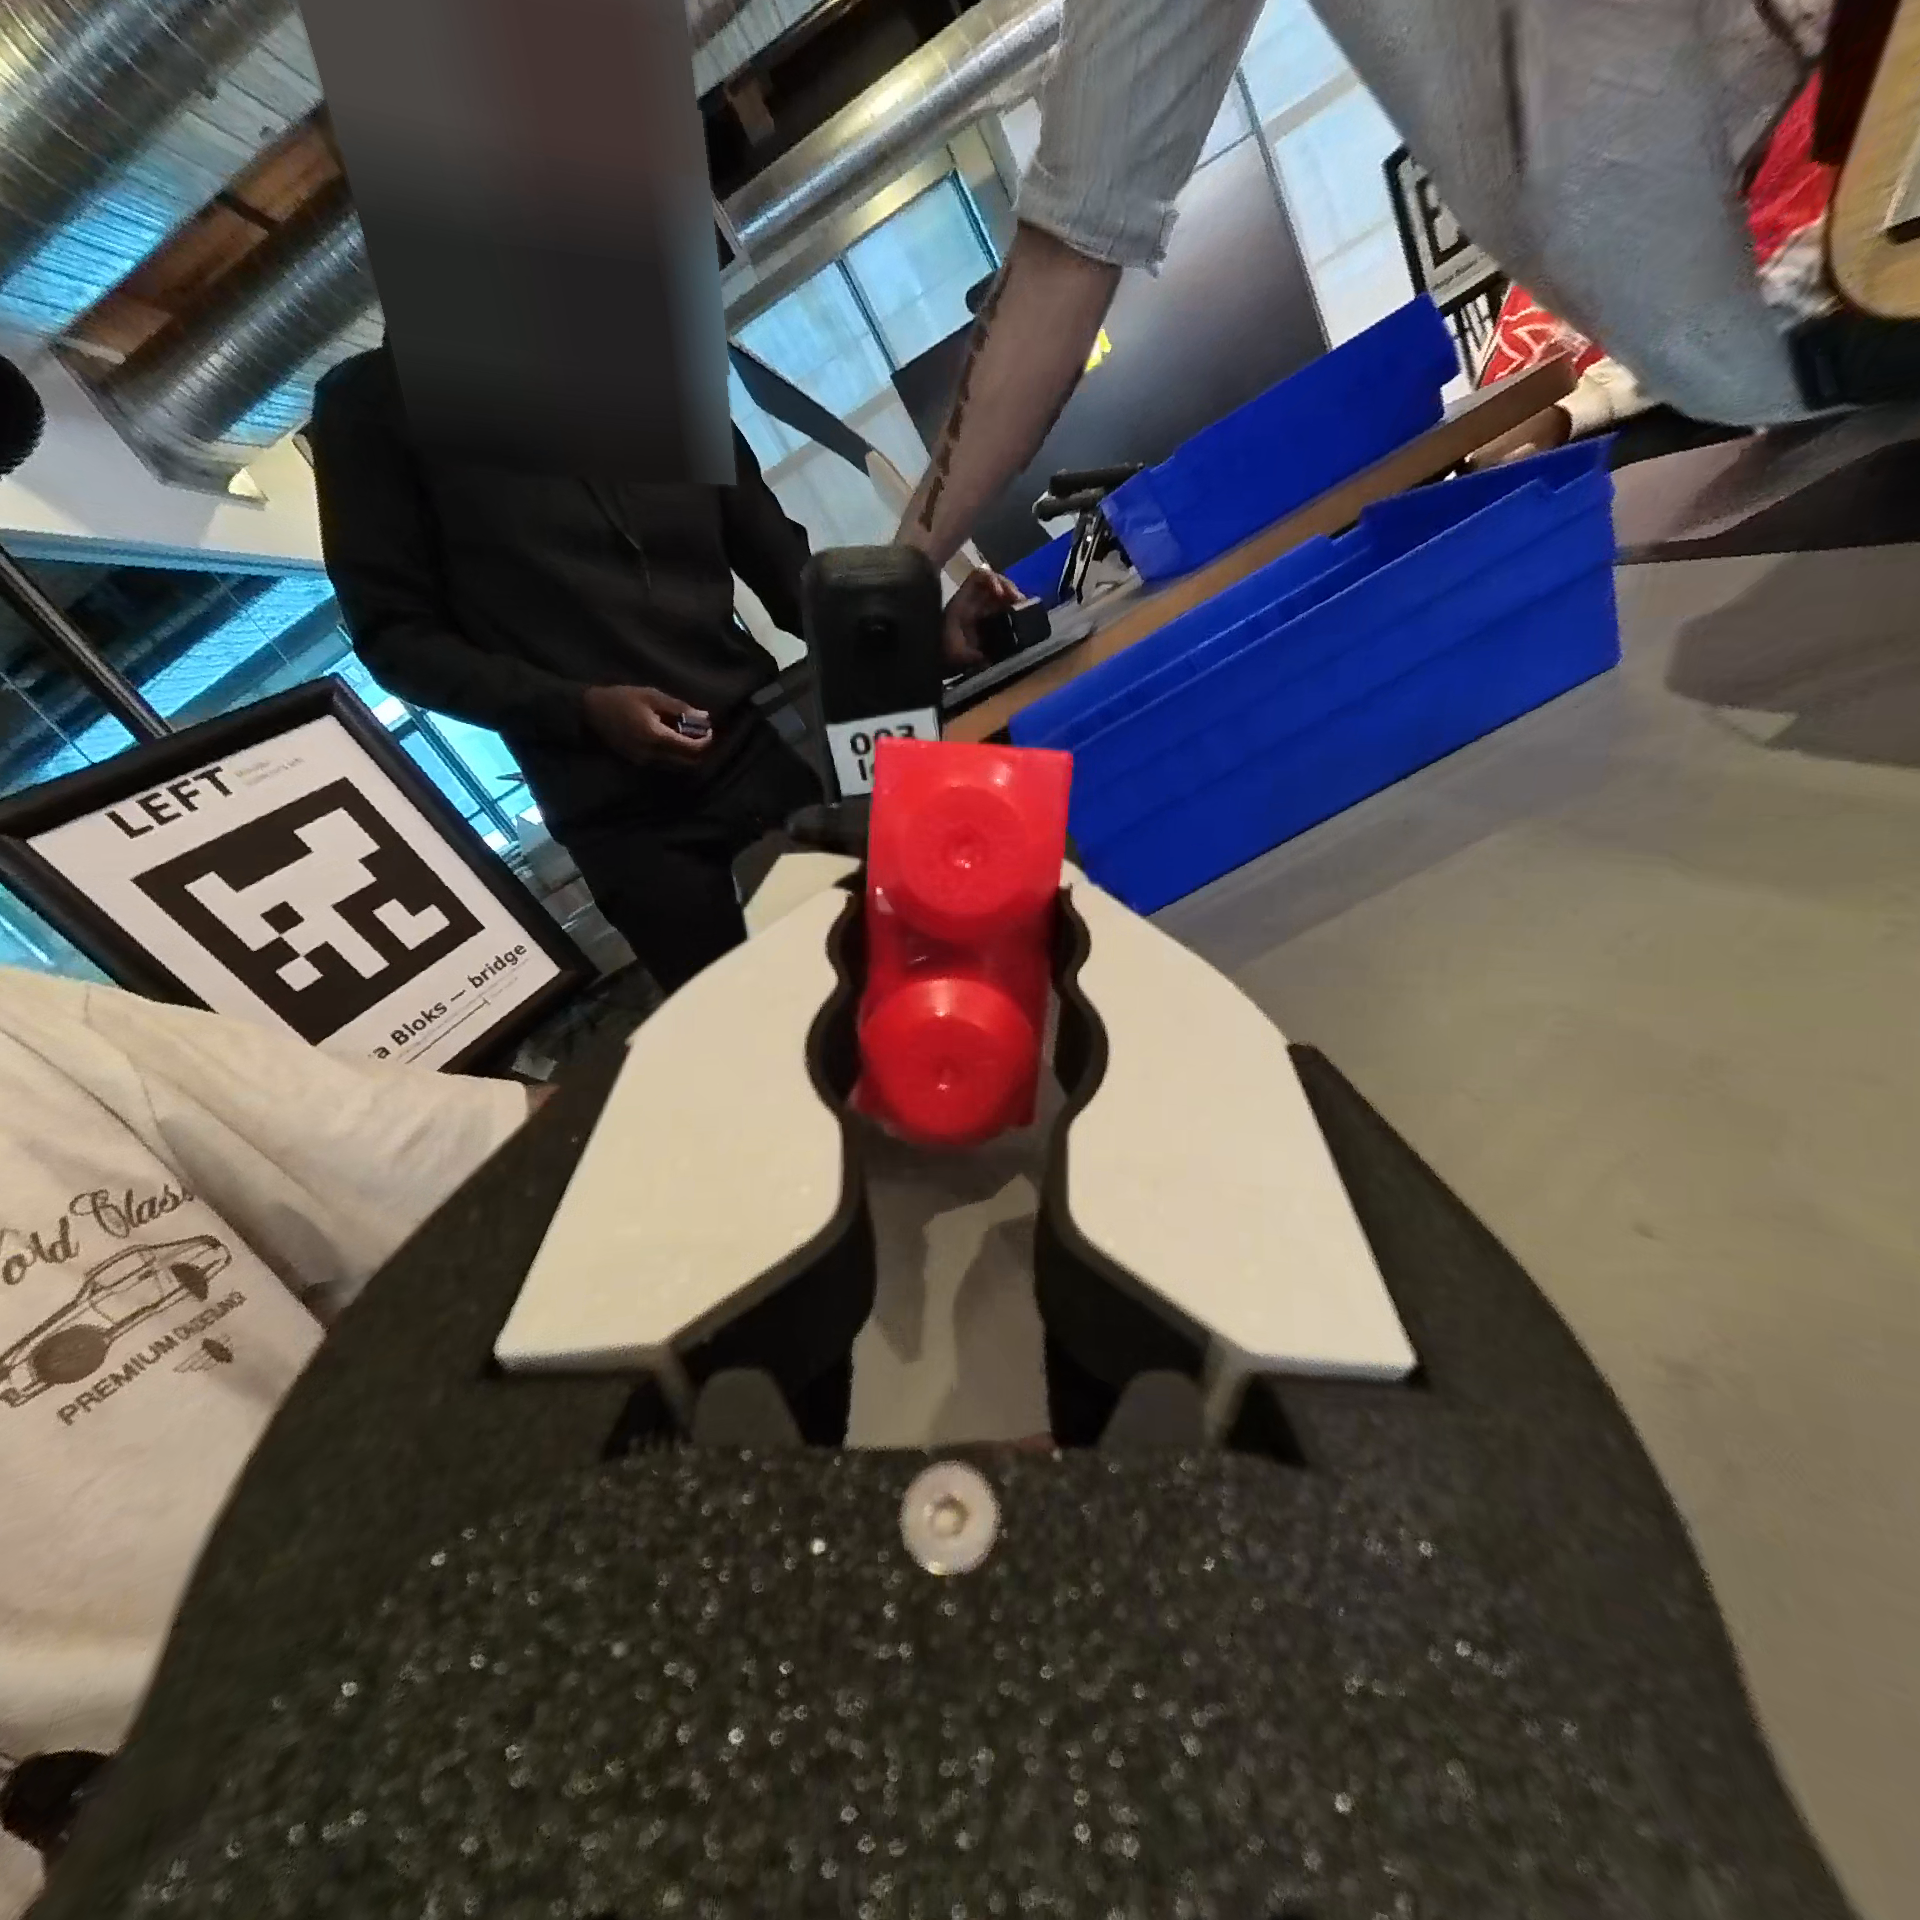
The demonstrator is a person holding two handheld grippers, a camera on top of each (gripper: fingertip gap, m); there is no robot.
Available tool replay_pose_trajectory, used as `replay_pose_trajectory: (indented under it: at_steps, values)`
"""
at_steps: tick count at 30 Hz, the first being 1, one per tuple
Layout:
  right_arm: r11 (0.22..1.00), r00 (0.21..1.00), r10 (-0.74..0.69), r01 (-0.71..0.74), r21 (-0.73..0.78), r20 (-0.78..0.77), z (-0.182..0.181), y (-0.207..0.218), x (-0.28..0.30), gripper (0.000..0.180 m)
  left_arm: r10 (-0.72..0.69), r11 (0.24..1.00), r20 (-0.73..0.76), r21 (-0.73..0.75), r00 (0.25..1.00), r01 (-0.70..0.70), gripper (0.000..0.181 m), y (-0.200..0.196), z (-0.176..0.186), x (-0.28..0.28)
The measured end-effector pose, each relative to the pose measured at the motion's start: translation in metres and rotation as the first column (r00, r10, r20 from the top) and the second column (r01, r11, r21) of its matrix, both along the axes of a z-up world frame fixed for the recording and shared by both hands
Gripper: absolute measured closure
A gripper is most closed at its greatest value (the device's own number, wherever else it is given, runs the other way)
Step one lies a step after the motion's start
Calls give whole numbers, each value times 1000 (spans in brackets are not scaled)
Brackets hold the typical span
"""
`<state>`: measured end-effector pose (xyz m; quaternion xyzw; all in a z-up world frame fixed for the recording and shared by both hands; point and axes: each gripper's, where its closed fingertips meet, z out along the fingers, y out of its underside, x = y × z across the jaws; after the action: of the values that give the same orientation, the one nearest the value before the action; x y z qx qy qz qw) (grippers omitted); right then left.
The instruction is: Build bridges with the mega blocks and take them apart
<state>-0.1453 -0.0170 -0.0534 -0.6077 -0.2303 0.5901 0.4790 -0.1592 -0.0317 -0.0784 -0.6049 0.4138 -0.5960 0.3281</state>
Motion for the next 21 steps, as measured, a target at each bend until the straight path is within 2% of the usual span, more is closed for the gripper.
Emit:
replay_pose_trajectory:
  at_steps: [2,7,11,14,17,21]
  values:
    - [1000,1000,11,-11,2,-5,1,-2,-1,146,13,1000,7,-1,1000,-13,142,2,0,0]
    - [1000,1000,10,-10,-14,-3,0,-1,-1,146,-11,1000,6,-26,1000,11,144,3,0,-1]
    - [999,998,22,-21,-27,56,-6,-2,-1,146,-30,999,23,-40,999,31,145,4,4,-3]
    - [999,994,33,-31,-22,107,-8,-4,0,138,-33,998,36,-45,999,35,146,6,6,-6]
    - [998,987,64,-60,-32,150,-16,-7,-4,139,-41,997,49,-66,998,44,146,6,5,-5]
    - [997,989,69,-65,-29,133,-18,-6,-4,145,-46,997,32,-54,998,48,146,5,2,-4]
